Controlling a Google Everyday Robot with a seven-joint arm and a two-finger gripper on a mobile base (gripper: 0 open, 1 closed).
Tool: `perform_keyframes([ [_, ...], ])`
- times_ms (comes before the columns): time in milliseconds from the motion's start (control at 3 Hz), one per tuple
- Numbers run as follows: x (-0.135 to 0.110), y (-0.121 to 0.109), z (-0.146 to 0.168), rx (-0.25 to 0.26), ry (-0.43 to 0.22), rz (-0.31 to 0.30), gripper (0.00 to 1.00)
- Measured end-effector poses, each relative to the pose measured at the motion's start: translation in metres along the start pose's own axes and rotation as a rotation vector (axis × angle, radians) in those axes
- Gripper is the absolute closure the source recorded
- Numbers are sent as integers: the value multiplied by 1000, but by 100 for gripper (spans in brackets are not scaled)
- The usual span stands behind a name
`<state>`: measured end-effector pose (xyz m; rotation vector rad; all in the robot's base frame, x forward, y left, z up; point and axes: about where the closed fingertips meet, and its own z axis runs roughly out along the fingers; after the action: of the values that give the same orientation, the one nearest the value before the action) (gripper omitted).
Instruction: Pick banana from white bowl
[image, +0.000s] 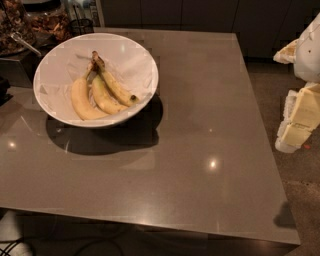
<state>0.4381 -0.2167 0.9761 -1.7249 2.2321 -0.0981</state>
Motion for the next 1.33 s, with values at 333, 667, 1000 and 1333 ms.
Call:
perform_keyframes([
  [333,-1,0,-1,2,0,0,0],
  [667,-13,-2,1,-23,18,-5,0],
  [1000,-36,-4,3,-37,39,-46,0],
  [1333,-38,-7,3,-24,30,-48,0],
])
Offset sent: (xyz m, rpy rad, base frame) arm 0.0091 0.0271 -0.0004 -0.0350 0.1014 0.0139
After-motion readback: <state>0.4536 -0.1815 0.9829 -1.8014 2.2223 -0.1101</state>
